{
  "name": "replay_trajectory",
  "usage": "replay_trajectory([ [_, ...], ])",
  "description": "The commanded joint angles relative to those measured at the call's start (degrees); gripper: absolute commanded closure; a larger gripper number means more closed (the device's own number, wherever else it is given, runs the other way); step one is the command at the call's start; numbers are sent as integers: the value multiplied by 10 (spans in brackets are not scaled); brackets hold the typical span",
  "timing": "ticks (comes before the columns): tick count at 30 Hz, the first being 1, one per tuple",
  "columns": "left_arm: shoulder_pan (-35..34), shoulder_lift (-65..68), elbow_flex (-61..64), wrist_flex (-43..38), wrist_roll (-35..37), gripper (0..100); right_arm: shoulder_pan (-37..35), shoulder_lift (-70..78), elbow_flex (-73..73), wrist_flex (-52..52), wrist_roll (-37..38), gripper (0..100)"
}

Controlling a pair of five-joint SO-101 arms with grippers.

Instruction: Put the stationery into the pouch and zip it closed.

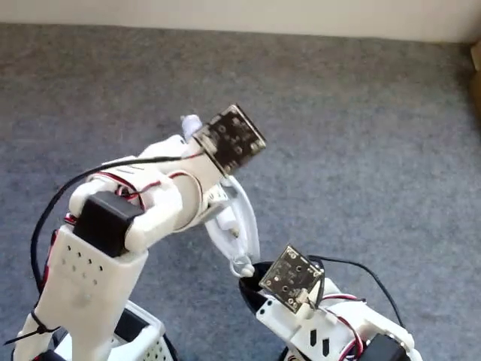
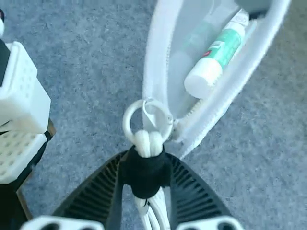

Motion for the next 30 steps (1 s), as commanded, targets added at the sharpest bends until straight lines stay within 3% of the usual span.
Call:
replay_trajectory([
  [1, 71, 2, -32, -11, -26, 776, -1, -5, -35, 0, 5, 994],
  [14, 193, 1, 13, -52, -26, 777, 0, -5, -34, 0, 3, 994],
  [25, 163, -61, -20, 2, -25, 779, 7, -5, -34, 0, 3, 994],
  [30, 91, -94, -14, 11, -28, 777, 89, -5, -71, 0, 3, 994],
])
